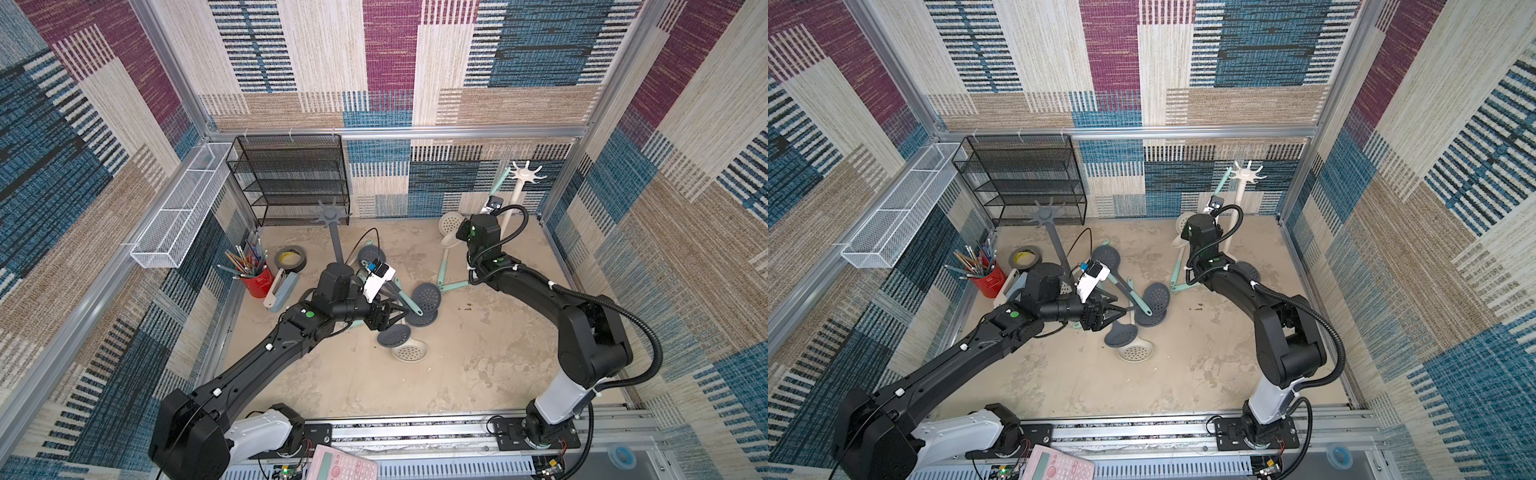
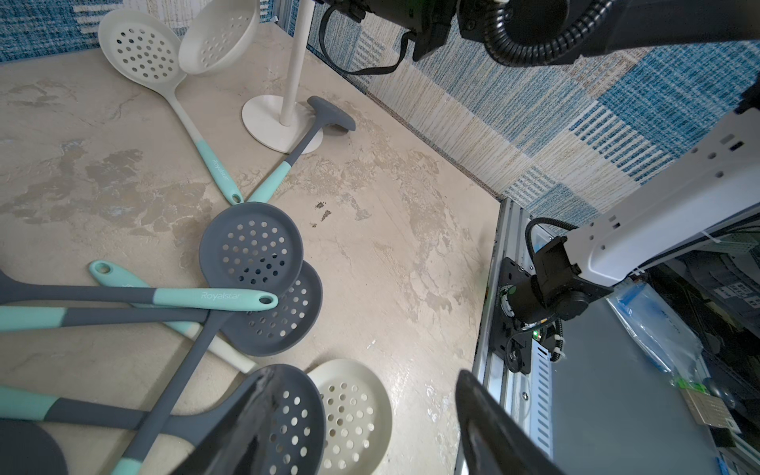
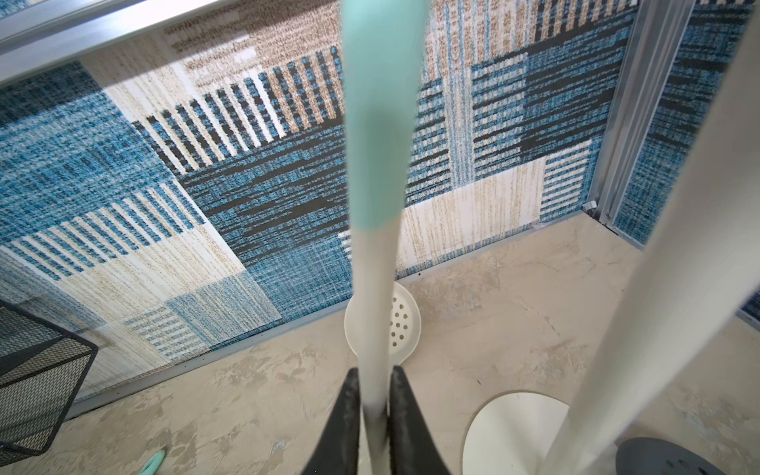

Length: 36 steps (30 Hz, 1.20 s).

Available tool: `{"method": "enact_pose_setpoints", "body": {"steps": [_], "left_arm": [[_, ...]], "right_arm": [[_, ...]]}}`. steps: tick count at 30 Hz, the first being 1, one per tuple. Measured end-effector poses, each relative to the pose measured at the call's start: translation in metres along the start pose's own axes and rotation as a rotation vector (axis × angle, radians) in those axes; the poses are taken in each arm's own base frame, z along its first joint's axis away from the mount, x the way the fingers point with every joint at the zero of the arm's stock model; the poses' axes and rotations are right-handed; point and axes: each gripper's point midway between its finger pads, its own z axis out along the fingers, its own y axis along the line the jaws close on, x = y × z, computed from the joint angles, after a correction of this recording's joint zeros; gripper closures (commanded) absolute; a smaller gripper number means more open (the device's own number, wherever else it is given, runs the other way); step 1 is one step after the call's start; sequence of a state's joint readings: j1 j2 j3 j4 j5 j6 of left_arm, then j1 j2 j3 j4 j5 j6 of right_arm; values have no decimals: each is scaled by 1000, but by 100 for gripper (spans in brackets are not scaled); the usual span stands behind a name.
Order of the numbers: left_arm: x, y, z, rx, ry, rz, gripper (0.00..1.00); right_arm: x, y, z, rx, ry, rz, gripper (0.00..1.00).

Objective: Hang the skimmer on the kitchen utensil rack
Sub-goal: Hang the skimmer on the rack.

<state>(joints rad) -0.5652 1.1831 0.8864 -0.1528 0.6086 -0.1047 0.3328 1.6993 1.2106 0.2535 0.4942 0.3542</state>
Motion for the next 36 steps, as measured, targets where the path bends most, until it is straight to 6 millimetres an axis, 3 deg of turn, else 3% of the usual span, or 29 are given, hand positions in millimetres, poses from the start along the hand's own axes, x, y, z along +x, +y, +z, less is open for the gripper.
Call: {"method": "enact_pose_setpoints", "body": {"steps": [7, 14, 20, 31, 36], "left_arm": [[0, 1, 0, -3, -1, -1, 30], [0, 2, -1, -4, -2, -2, 30], [0, 3, 0, -6, 0, -8, 30], [0, 4, 2, -7, 4, -16, 30], [0, 4, 1, -11, 3, -21, 30]], "right_arm": [[-3, -9, 3, 22, 3, -1, 73], [-8, -8, 2, 8, 2, -15, 45], [-11, -10, -13, -23, 0, -51, 30], [1, -18, -43, -84, 44, -103, 31], [13, -9, -54, -170, 95, -134, 32]]}}
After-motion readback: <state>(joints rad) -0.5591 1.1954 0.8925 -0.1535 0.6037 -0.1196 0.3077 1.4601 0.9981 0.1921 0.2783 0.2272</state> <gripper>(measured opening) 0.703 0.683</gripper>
